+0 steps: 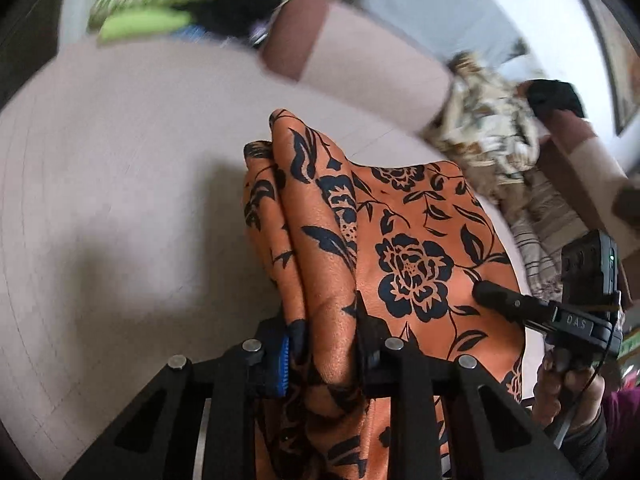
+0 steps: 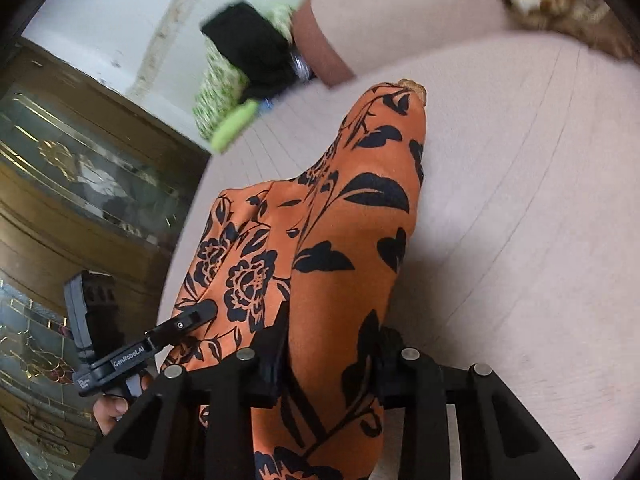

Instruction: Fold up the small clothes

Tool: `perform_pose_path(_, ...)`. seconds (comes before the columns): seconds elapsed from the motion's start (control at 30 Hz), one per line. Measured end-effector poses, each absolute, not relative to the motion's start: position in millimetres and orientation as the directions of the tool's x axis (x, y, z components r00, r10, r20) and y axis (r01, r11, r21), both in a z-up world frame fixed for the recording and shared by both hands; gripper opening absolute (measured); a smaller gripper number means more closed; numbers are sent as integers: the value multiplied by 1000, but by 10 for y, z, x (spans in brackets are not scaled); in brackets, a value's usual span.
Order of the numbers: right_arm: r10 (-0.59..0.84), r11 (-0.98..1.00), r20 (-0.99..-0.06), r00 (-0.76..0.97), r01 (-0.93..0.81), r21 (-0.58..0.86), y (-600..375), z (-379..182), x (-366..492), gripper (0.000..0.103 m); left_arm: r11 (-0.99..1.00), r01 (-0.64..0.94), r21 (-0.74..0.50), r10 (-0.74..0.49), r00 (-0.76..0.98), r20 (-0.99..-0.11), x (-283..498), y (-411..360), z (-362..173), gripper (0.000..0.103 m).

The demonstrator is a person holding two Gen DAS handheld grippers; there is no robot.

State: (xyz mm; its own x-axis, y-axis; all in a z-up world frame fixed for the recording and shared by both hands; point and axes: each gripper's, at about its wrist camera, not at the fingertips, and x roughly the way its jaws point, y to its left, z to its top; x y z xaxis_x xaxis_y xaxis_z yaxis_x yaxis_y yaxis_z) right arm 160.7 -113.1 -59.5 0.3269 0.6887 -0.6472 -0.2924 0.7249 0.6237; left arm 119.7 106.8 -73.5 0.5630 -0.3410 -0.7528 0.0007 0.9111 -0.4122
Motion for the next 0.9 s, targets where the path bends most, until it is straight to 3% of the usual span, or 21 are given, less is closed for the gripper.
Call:
perform_pose_path(0.2,677,732,-604,420,-299,612,-1629,-240,1621,35,914,89,-395,-366,599,-712,1275,701,-413,26)
perform_pose_path(0.67,641,761,-674,369,-184,623,-1768,-1116,1777,35,939,61,-338,-323,494,-808,1425,558,-1160,26)
perform_pose_path(0.9,643,761,-649,406,-242,602,-1733,-794,1707,35,940,87,-329,-322,544,-775,1356,624,-860,26)
